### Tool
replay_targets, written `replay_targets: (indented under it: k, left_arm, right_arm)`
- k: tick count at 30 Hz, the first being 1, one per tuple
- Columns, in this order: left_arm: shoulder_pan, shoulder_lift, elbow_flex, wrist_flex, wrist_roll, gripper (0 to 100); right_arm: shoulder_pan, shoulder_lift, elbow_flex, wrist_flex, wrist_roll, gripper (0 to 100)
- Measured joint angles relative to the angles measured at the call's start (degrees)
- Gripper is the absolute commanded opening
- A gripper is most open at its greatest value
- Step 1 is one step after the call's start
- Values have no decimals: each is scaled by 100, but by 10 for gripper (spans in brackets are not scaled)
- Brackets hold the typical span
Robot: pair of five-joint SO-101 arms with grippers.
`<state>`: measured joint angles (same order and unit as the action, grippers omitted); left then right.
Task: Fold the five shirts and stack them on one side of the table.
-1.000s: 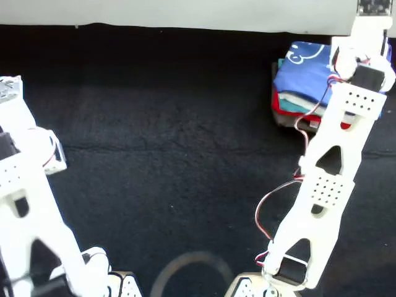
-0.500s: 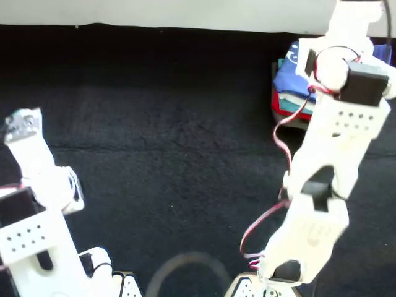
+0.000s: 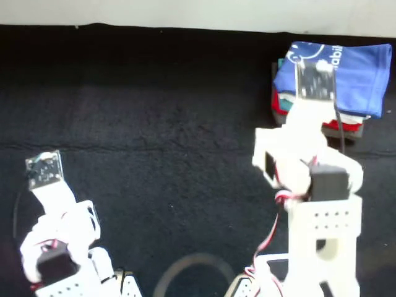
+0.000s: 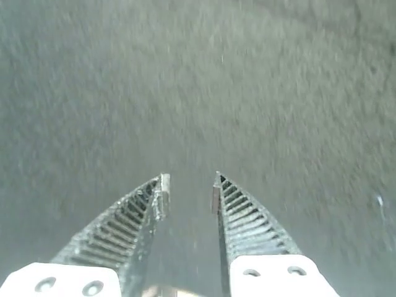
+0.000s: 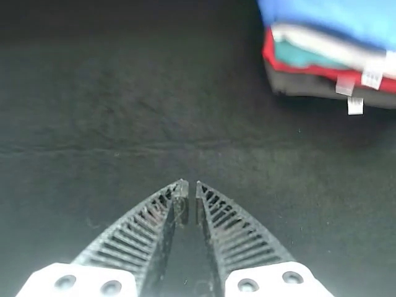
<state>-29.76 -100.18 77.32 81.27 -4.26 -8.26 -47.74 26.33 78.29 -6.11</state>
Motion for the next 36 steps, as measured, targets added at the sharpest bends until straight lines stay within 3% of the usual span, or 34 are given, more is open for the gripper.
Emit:
replay_targets:
  k: [9,18,25,31,36]
  left_arm:
    - [536,-325,1354,-404,18,130]
    - [2822,-352,1697,-457,18,130]
    - [3024,-360,1873,-475,18,130]
    - [3024,-360,1881,-475,18,130]
    - [3024,-360,1881,-475,18,130]
  right_arm:
    - [97,-2629,4149,-1574,0,36]
    - [88,-5468,6884,-1899,0,36]
    - [88,-5521,6954,-1864,-18,36]
    - [88,-5521,6954,-932,-18,36]
    - [88,-5521,6954,-800,-18,36]
